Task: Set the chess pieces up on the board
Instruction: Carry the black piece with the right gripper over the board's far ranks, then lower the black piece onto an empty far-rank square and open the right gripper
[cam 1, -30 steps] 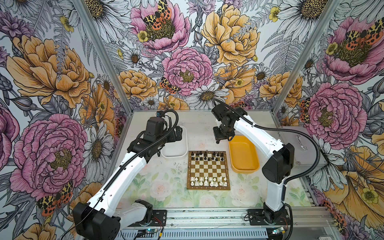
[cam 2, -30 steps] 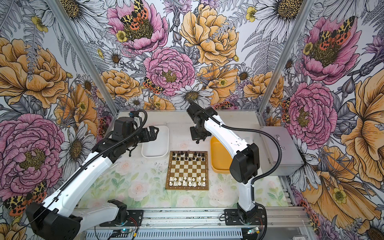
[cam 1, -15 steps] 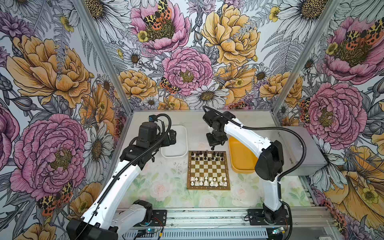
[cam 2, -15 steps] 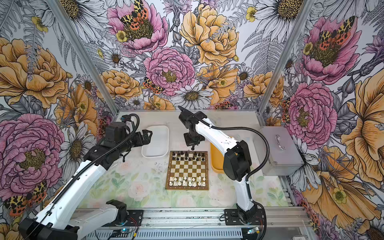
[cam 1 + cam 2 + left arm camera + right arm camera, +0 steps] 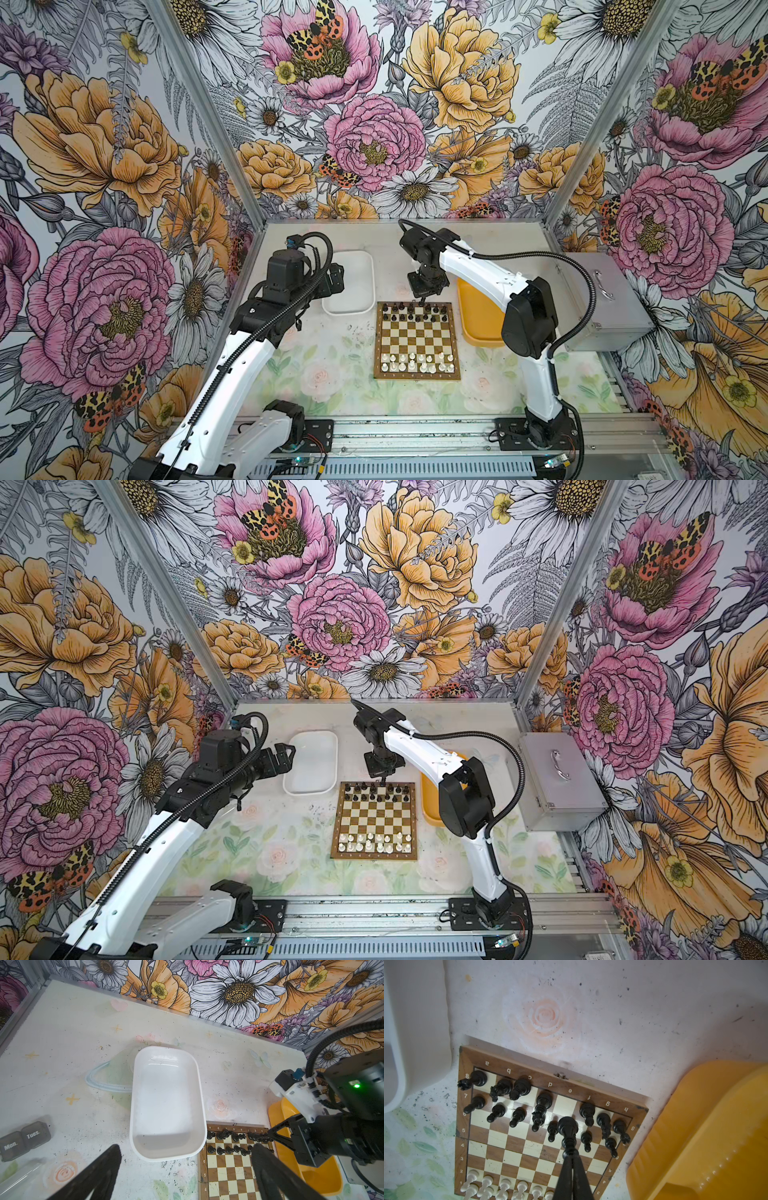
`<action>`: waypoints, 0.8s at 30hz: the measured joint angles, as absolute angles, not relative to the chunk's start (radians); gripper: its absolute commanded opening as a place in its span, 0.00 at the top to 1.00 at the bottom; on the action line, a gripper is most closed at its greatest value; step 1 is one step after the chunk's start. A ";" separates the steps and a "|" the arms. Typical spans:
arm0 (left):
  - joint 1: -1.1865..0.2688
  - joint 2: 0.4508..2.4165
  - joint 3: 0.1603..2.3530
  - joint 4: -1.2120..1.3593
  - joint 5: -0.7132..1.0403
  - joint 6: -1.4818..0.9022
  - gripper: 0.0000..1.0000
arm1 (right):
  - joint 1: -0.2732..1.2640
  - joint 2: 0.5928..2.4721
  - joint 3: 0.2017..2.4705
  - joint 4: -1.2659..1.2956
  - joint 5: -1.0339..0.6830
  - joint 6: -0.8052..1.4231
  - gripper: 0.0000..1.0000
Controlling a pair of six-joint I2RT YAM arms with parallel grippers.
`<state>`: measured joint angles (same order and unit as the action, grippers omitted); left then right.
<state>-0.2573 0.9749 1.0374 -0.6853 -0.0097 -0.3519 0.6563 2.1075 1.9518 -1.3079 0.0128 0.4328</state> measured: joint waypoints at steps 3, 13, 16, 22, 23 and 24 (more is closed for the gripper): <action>-0.257 0.974 1.037 -0.691 -0.010 -0.352 0.01 | 0.657 2.109 1.950 -1.298 0.010 0.435 1.00; -0.257 0.974 1.037 -0.704 -0.010 -0.352 0.01 | 0.663 2.111 1.922 -1.280 0.006 0.435 1.00; -0.257 0.974 1.037 -0.704 -0.010 -0.352 0.01 | 0.663 2.114 1.918 -1.279 0.006 0.435 1.00; -0.257 0.974 1.037 -0.707 -0.010 -0.352 0.01 | 0.663 2.138 1.916 -1.270 0.007 0.435 1.00; -0.257 0.974 1.037 -0.707 -0.010 -0.352 0.01 | 0.663 2.142 1.916 -1.270 0.007 0.435 1.00; -0.257 0.974 1.037 -0.707 -0.010 -0.352 0.01 | 0.663 2.146 1.916 -1.270 0.007 0.435 1.00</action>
